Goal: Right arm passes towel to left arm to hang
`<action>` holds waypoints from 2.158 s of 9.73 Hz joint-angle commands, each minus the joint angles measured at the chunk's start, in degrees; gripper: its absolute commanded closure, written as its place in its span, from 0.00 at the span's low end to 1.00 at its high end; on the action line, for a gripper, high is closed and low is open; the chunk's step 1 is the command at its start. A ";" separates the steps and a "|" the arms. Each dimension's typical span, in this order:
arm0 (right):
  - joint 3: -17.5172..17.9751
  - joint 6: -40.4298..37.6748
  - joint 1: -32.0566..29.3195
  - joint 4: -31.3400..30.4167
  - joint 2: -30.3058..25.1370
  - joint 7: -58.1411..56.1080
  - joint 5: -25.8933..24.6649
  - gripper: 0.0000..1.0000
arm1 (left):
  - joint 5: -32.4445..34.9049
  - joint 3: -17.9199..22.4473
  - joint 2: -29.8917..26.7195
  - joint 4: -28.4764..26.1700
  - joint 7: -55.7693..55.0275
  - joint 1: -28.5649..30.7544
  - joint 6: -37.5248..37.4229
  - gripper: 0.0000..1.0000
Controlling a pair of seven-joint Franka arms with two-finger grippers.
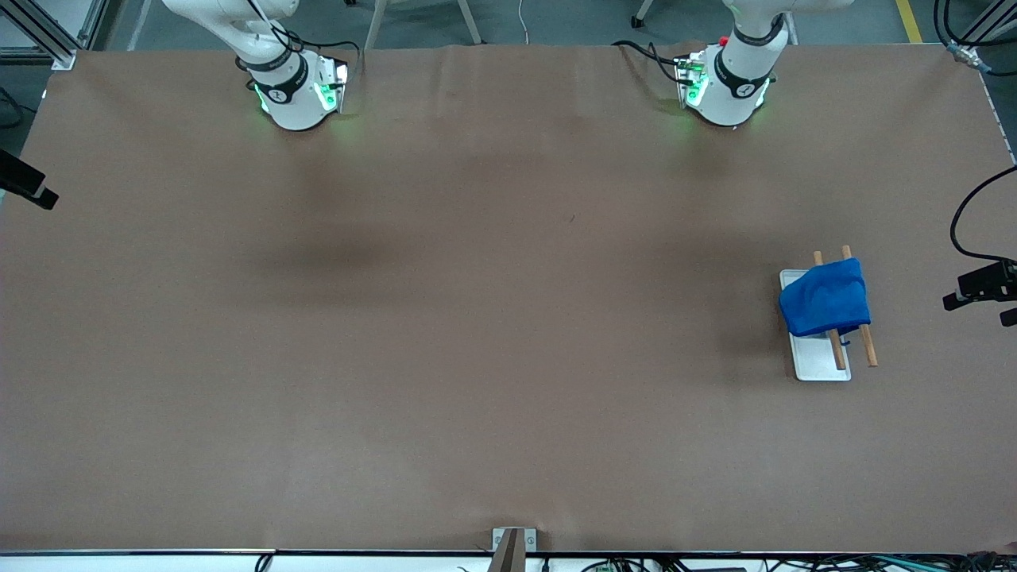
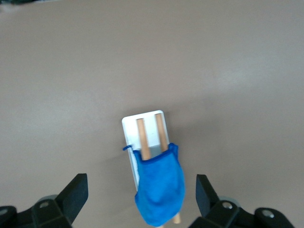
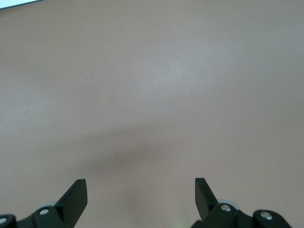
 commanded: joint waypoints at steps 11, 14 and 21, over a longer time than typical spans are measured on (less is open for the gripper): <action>0.53 -3.78 0.03 -0.47 -0.77 -4.06 -1.07 0.00 | 13.14 -17.76 -14.34 4.00 -20.38 0.02 -16.08 0.00; 0.45 -3.60 -0.05 -0.29 -0.68 -3.97 -1.07 0.00 | 13.50 -17.85 -16.88 2.26 -25.22 0.11 -21.21 0.00; 0.09 -2.73 -0.23 -0.20 -0.68 -3.88 -0.98 0.00 | 16.32 -22.95 -17.33 0.50 -32.43 0.38 -20.51 0.00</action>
